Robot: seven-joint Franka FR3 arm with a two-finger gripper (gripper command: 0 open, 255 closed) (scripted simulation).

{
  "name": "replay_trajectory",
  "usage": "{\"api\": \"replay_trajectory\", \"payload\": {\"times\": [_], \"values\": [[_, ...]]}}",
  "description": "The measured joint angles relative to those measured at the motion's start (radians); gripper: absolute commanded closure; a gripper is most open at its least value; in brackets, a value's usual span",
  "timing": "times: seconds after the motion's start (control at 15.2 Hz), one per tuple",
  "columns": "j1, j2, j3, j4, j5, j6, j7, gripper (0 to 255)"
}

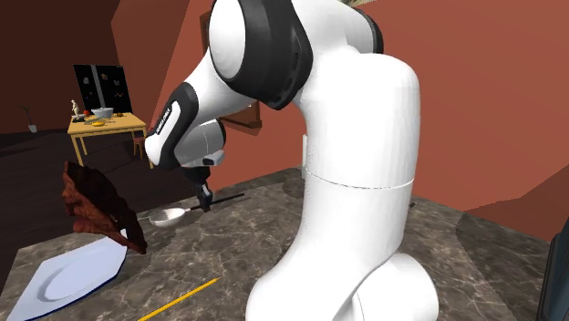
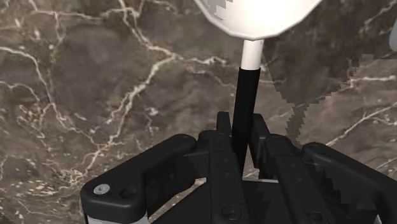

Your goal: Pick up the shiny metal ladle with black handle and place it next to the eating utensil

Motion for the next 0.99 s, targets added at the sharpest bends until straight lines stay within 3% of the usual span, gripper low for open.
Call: {"api": "replay_trajectory", "payload": {"times": [0.46,0.86,0.92,0.99], "values": [[0.002,0.052,-0.003,-0.036,-0.047,0.079,0.040,255],[0.002,0.059,-0.003,-0.037,-0.053,0.085,0.045,255],[0.002,0.059,-0.003,-0.037,-0.053,0.086,0.045,0],[0.002,0.059,-0.003,-0.037,-0.053,0.086,0.045,0]]}}
